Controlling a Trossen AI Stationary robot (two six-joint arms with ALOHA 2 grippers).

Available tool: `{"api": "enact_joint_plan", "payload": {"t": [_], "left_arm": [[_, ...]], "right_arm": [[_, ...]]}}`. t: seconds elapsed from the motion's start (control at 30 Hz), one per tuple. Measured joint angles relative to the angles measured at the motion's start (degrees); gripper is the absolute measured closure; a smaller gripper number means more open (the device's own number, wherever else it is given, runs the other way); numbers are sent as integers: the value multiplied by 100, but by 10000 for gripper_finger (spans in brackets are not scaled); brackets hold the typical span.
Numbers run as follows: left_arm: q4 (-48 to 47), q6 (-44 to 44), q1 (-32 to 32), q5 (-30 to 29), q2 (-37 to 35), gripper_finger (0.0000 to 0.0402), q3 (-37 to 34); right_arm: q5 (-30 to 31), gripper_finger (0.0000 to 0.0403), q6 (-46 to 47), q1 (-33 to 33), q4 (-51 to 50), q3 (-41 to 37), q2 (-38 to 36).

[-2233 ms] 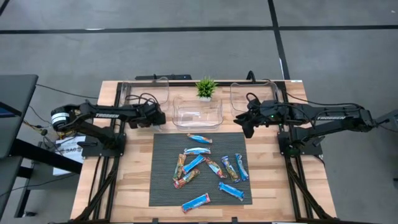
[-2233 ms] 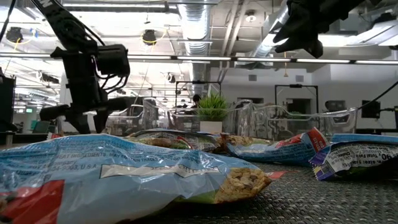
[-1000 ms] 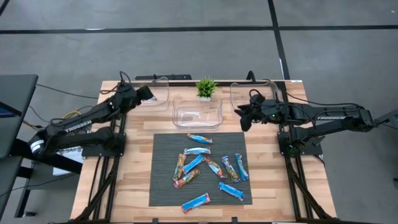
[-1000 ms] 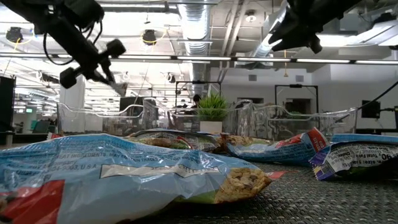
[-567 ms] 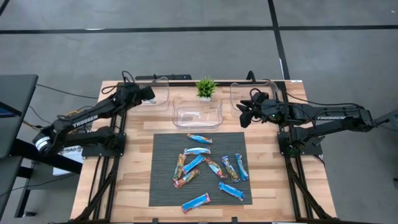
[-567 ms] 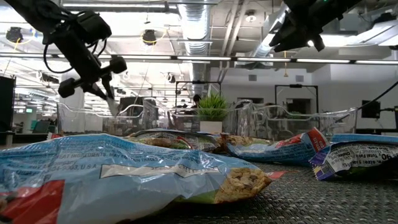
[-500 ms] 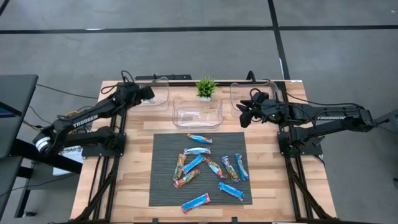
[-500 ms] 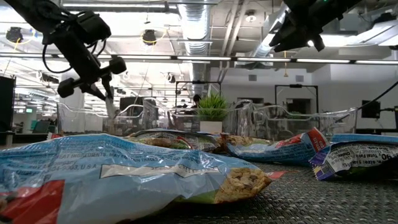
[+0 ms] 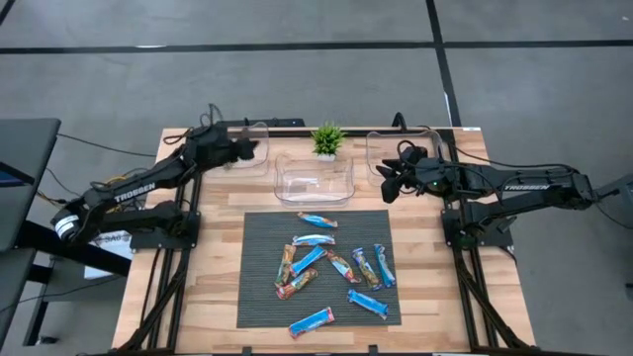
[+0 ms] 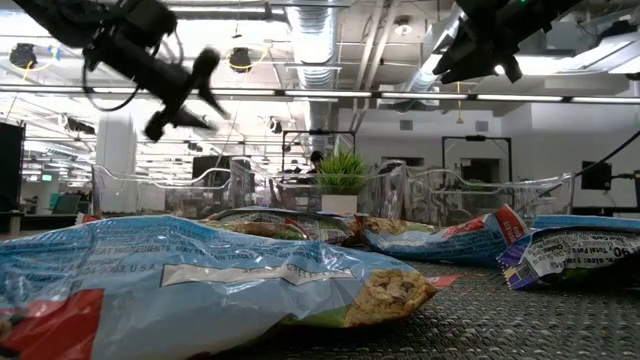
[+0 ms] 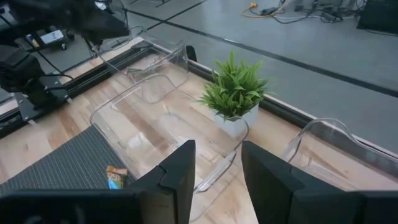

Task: Pick and place Granola Bars by type
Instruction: Put the green granola bar into the left transparent bin

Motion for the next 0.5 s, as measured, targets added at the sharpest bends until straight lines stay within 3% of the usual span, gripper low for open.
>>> {"api": "enact_joint_plan", "payload": {"t": [0.1,0.27,0.5], "left_arm": [[-461,285,-609,187,-2,252,422],[-2350,510,-1795,10,71,257,1321],[-3851,-457,-3538,-524,487,257,1962]], "right_arm": [[-2,280,0,0,0,0,0],[-7,280,0,2,-13,0,0],[-28,280,-14,13,-129,0,0]]}}
